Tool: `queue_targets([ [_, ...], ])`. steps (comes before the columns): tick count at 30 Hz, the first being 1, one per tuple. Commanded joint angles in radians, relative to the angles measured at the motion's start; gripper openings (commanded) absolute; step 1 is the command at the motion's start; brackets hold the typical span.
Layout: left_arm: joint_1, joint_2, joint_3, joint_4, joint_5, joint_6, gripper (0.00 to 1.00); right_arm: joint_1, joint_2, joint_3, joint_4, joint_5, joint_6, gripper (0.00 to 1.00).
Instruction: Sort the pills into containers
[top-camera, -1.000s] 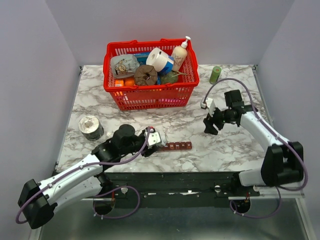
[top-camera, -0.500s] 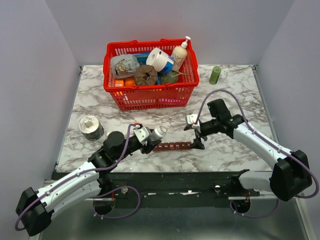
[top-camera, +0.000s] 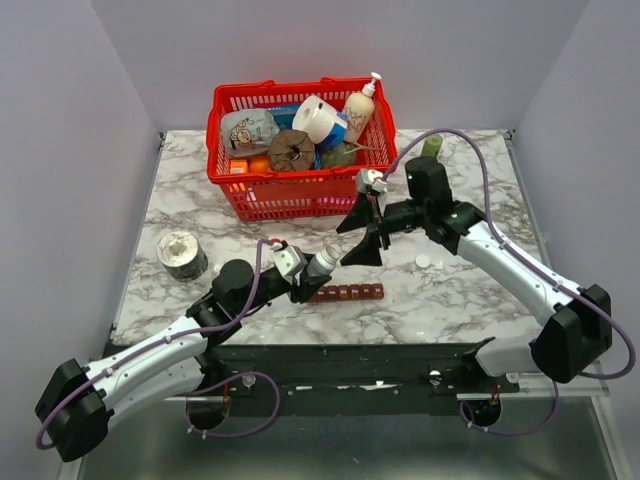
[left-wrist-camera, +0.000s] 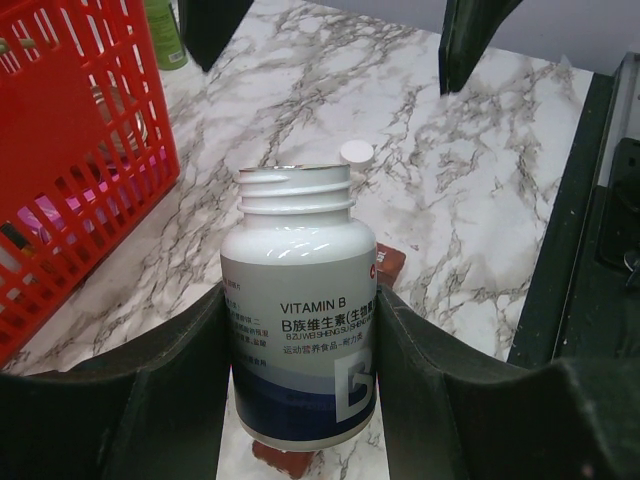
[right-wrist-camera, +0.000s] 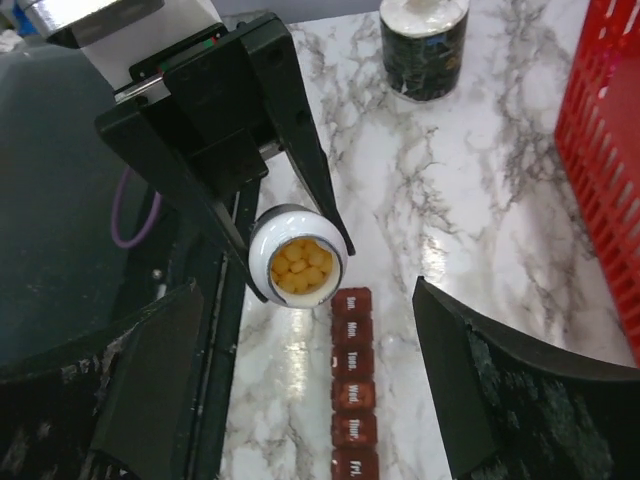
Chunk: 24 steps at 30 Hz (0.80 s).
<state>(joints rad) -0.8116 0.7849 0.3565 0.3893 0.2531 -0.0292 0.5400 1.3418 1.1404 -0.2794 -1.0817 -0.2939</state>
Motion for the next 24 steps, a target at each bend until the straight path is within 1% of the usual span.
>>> queue_targets([
  [1, 0.003, 0.002, 0.006, 0.092, 0.055, -0.026, 0.0, 0.046, 0.072, 0.041, 0.003, -0.029, 0.13, 0.92],
  [2, 0.002, 0.004, 0.007, 0.094, 0.055, -0.029, 0.0, 0.049, 0.08, 0.045, -0.004, -0.03, 0.133, 0.91],
  [4, 0.003, 0.005, 0.009, 0.092, 0.067, -0.029, 0.0, 0.057, 0.098, 0.065, -0.01, -0.035, 0.154, 0.86],
  [5, 0.003, 0.004, 0.009, 0.092, 0.069, -0.031, 0.0, 0.057, 0.114, 0.071, -0.024, -0.041, 0.154, 0.83],
  [6, 0.003, 0.005, 0.007, 0.092, 0.071, -0.034, 0.0, 0.058, 0.12, 0.077, -0.029, -0.049, 0.156, 0.77],
  [9, 0.003, 0.004, 0.006, 0.092, 0.071, -0.034, 0.0, 0.06, 0.132, 0.087, -0.038, -0.064, 0.16, 0.66],
  [20, 0.003, 0.002, 0.006, 0.1, 0.064, -0.035, 0.0, 0.087, 0.157, 0.094, -0.099, -0.072, 0.124, 0.65],
  [21, 0.003, 0.002, 0.006, 0.102, 0.063, -0.035, 0.0, 0.09, 0.155, 0.094, -0.099, -0.072, 0.121, 0.63],
  [22, 0.003, 0.002, 0.006, 0.103, 0.061, -0.035, 0.0, 0.092, 0.158, 0.096, -0.102, -0.072, 0.118, 0.52],
  [23, 0.003, 0.004, 0.006, 0.102, 0.06, -0.037, 0.0, 0.094, 0.157, 0.096, -0.109, -0.072, 0.114, 0.48],
  [24, 0.002, 0.001, 0.006, 0.103, 0.058, -0.037, 0.0, 0.094, 0.158, 0.101, -0.112, -0.073, 0.113, 0.39],
])
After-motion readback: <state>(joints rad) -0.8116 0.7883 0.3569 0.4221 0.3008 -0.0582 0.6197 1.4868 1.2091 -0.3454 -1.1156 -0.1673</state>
